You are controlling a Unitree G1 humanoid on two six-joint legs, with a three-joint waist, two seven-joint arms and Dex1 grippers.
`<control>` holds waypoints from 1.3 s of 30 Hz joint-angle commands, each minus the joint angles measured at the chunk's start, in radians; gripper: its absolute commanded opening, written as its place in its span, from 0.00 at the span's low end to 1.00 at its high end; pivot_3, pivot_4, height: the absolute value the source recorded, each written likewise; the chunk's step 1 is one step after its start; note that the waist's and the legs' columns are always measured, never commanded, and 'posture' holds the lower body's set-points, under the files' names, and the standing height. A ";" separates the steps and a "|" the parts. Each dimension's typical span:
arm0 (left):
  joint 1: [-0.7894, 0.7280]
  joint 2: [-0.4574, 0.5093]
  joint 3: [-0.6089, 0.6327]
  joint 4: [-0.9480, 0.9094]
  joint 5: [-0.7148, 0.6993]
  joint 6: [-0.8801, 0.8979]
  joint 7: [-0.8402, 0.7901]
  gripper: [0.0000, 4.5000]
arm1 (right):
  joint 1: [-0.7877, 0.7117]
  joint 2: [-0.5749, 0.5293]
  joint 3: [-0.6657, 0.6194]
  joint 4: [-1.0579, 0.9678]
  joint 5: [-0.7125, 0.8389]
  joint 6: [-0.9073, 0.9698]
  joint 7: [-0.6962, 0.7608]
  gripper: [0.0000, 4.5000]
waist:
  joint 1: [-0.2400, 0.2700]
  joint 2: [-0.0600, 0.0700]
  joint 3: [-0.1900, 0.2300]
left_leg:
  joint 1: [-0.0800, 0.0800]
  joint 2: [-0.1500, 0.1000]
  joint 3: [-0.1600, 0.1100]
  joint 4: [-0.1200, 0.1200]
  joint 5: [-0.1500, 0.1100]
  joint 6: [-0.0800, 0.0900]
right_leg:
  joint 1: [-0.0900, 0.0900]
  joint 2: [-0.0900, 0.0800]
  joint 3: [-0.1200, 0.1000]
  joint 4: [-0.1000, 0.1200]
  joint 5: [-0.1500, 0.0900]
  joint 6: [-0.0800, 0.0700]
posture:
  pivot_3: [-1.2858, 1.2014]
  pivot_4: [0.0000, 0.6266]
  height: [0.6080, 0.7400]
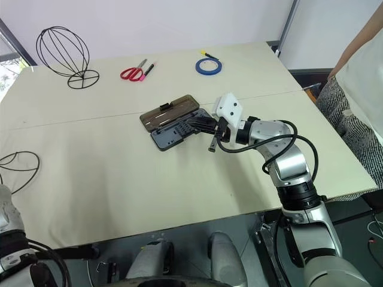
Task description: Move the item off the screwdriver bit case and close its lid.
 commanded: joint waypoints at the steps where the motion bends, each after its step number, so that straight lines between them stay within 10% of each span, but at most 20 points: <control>1: 0.064 -0.037 -0.018 0.036 0.015 0.069 -0.029 0.24 | -0.025 0.003 -0.002 -0.030 0.007 -0.011 0.003 0.00 | 0.000 0.002 0.000 | 0.000 0.000 0.000 0.000 0.000 0.000 | 0.000 0.000 0.000 0.000 0.000 0.000 | 0.52 0.24 1.00; 8: 0.107 -0.055 -0.030 -0.017 0.027 0.089 -0.062 0.98 | -0.017 0.002 -0.004 -0.040 0.005 -0.008 -0.003 0.00 | 0.026 -0.013 0.001 | -0.003 0.000 -0.003 0.002 0.000 0.000 | 0.000 0.000 -0.002 -0.001 0.000 0.000 | 0.52 0.24 1.00; 27: 0.406 -0.076 -0.300 -0.535 -0.211 0.421 -0.614 0.98 | -0.014 0.002 -0.027 -0.007 -0.005 -0.034 -0.041 0.00 | 0.032 -0.013 0.001 | -0.004 0.000 -0.002 0.001 0.000 0.000 | 0.000 -0.001 -0.002 -0.004 -0.003 -0.005 | 0.52 0.24 1.00; 37: 0.182 0.113 -0.463 -0.570 -0.391 0.707 -0.944 0.98 | -0.179 -0.014 -0.017 0.270 -0.149 -0.156 -0.119 0.00 | 0.029 -0.011 0.003 | -0.003 0.000 -0.002 0.001 0.000 0.000 | 0.000 0.001 -0.002 -0.004 -0.003 -0.006 | 0.52 0.24 1.00; 39: 0.127 0.136 -0.489 -0.565 -0.402 0.739 -0.983 1.00 | -0.209 -0.011 -0.008 0.332 -0.177 -0.185 -0.121 0.16 | 0.028 -0.011 0.003 | -0.004 0.000 -0.002 0.001 0.000 0.000 | 0.000 0.001 -0.001 -0.004 -0.003 -0.005 | 0.52 0.24 1.00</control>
